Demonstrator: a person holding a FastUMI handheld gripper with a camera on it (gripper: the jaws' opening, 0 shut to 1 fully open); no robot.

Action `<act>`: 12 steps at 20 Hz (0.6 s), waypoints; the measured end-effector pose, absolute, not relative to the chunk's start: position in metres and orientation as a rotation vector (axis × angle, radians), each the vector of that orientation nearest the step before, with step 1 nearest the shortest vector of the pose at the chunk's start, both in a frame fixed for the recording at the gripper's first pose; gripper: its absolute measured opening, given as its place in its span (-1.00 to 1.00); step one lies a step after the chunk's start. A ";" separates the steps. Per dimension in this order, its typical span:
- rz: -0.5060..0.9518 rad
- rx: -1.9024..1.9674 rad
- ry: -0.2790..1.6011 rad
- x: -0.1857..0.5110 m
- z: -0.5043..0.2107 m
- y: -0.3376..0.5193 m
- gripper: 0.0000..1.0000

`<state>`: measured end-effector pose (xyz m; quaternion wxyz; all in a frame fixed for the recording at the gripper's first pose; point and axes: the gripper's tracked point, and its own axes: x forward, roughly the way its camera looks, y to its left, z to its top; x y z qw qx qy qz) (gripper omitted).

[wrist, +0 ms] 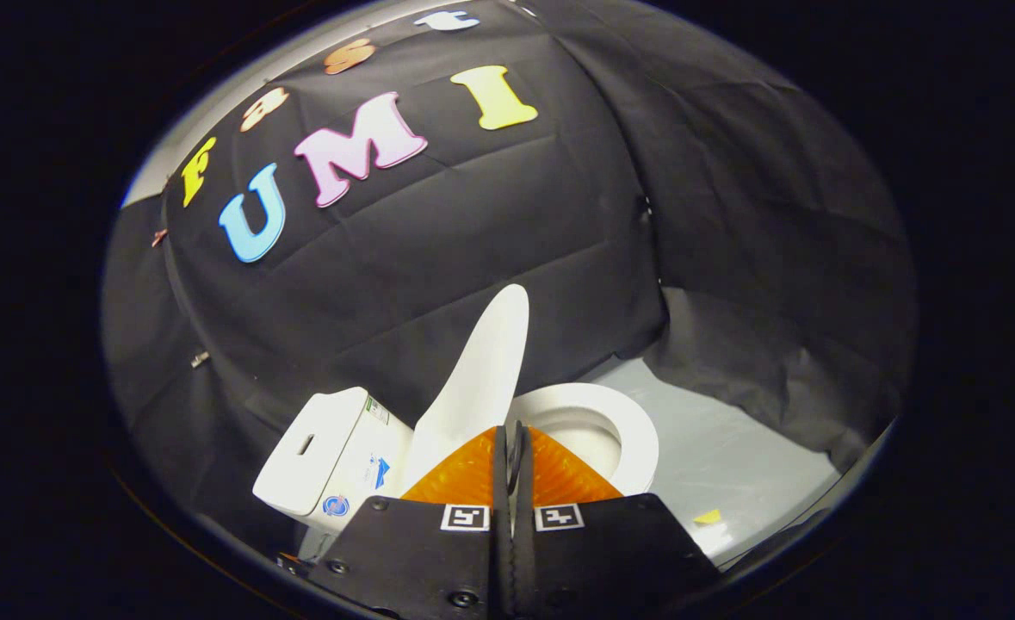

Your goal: Open the toilet lid.

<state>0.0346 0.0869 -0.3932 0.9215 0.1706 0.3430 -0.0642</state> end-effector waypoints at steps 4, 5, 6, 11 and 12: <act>-0.101 0.227 0.658 0.044 -0.366 0.125 -0.90; -0.096 0.197 0.648 0.046 -0.360 0.134 -0.90; -0.088 0.167 0.638 0.048 -0.355 0.143 -0.90; -0.032 -0.002 0.582 0.058 -0.330 0.196 -0.90; -0.023 -0.027 0.574 0.060 -0.328 0.207 -0.90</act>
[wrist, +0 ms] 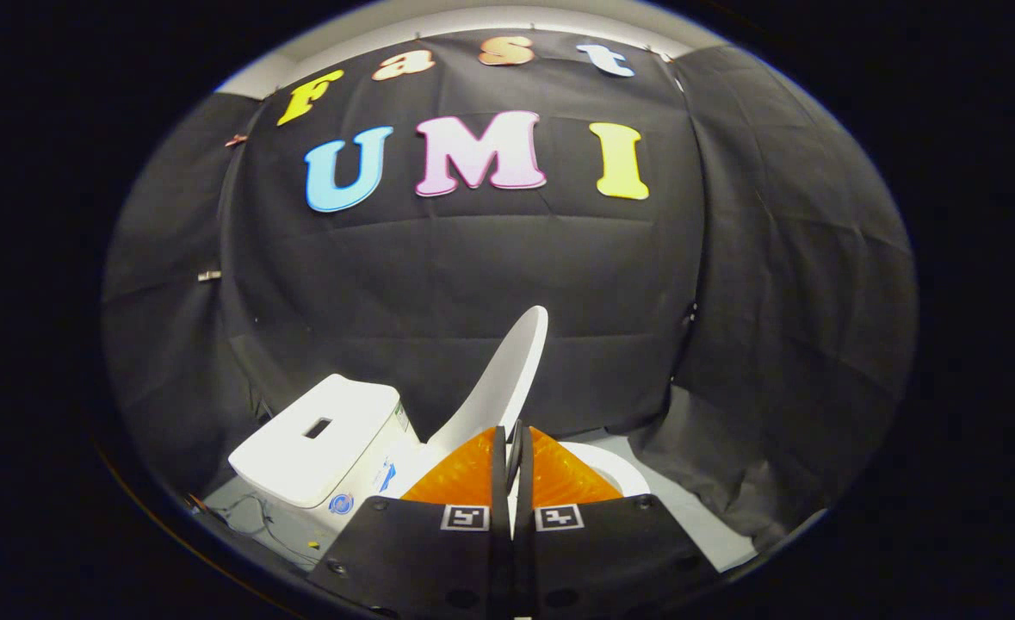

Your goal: Open the toilet lid.

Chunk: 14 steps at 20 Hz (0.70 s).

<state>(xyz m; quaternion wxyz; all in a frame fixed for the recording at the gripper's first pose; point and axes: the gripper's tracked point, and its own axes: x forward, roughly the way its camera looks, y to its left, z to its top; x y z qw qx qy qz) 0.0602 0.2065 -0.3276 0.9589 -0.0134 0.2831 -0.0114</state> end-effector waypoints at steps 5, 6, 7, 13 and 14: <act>0.044 -0.099 0.525 0.067 -0.309 0.268 -0.90; 0.060 -0.120 0.517 0.068 -0.307 0.280 -0.90; 0.076 -0.138 0.510 0.070 -0.306 0.291 -0.90; 0.180 -0.191 0.478 0.073 -0.298 0.358 -0.90; 0.195 -0.199 0.475 0.074 -0.298 0.368 -0.90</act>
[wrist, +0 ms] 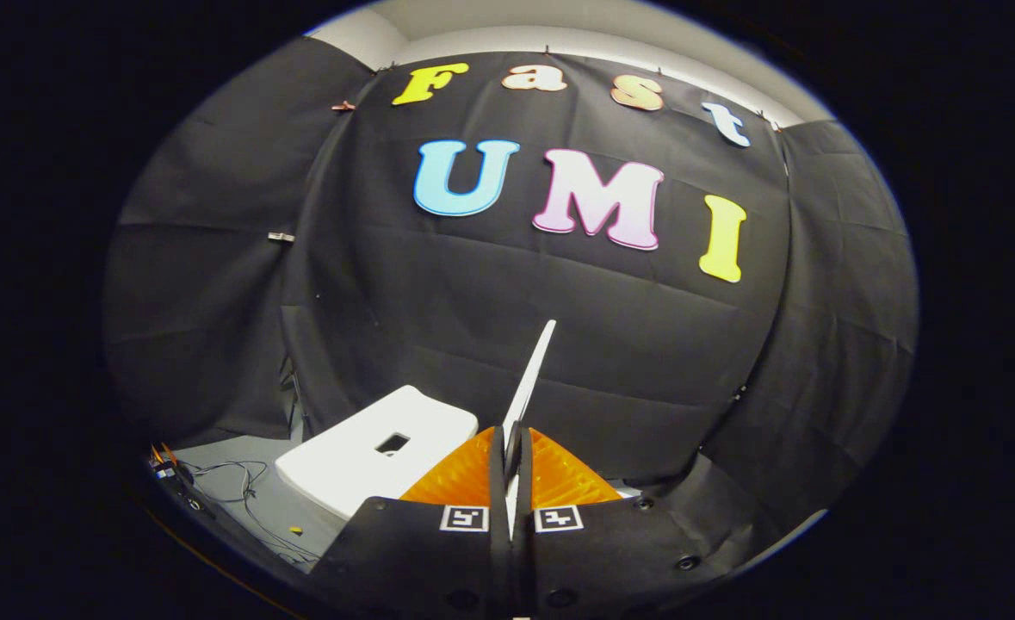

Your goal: Open the toilet lid.

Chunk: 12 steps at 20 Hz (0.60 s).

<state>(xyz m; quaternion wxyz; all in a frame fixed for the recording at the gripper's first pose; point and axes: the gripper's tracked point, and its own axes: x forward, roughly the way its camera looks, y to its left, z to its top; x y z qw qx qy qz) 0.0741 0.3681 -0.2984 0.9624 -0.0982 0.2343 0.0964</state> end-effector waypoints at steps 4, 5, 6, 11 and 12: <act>0.253 -0.238 0.466 0.073 -0.300 0.406 -0.90; 0.267 -0.247 0.464 0.071 -0.301 0.415 -0.90; 0.282 -0.255 0.464 0.070 -0.303 0.423 -0.90; 0.330 -0.292 0.462 0.070 -0.308 0.454 -0.90; 0.333 -0.296 0.463 0.071 -0.309 0.458 -0.90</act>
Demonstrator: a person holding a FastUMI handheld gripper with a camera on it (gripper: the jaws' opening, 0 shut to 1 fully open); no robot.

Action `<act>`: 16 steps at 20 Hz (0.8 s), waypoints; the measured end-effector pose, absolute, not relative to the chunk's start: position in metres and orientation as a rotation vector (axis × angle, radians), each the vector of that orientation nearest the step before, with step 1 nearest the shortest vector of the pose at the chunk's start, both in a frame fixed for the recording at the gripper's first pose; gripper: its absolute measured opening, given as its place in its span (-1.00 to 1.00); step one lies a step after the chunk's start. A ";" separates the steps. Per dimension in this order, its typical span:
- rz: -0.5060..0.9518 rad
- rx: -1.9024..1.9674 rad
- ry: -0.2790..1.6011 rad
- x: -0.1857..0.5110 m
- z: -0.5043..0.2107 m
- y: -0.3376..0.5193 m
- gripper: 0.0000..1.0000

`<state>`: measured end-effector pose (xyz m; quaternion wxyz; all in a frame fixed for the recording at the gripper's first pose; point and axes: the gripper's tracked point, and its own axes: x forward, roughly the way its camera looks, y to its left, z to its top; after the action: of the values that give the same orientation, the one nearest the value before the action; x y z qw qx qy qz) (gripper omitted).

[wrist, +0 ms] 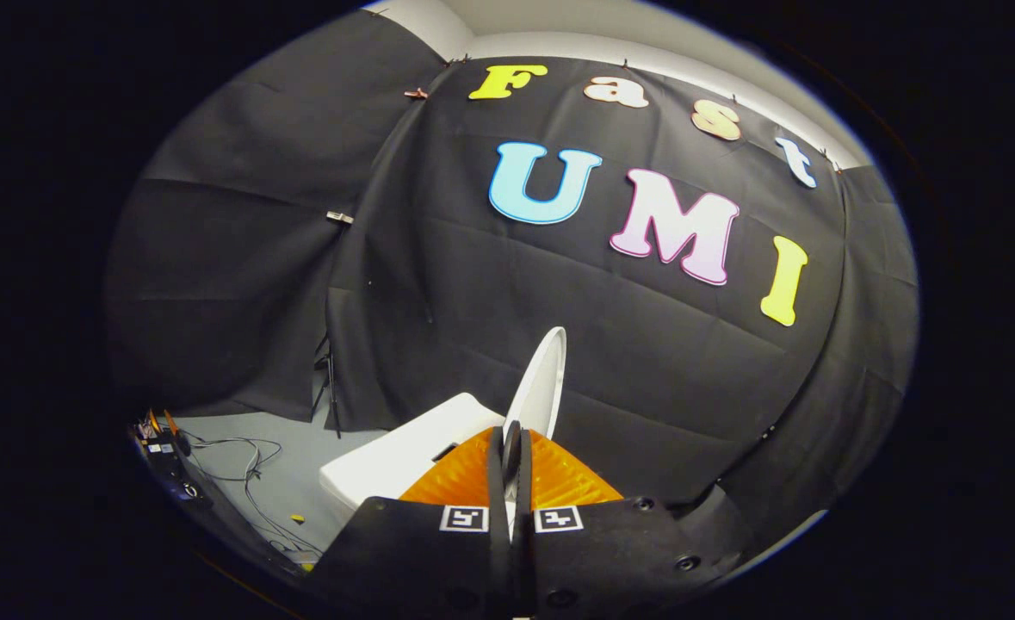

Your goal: Open the toilet lid.

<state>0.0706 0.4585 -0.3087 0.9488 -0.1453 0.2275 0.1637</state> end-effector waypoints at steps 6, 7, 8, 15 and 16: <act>0.339 -0.316 0.458 0.072 -0.309 0.466 -0.90; 0.335 -0.315 0.456 0.072 -0.309 0.465 -0.90; 0.328 -0.311 0.455 0.073 -0.310 0.465 -0.90; 0.312 -0.291 0.394 0.073 -0.280 0.454 0.67; 0.307 -0.276 0.388 0.071 -0.271 0.451 0.95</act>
<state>0.0709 0.4507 -0.2710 0.9601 -0.1364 0.1916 0.1515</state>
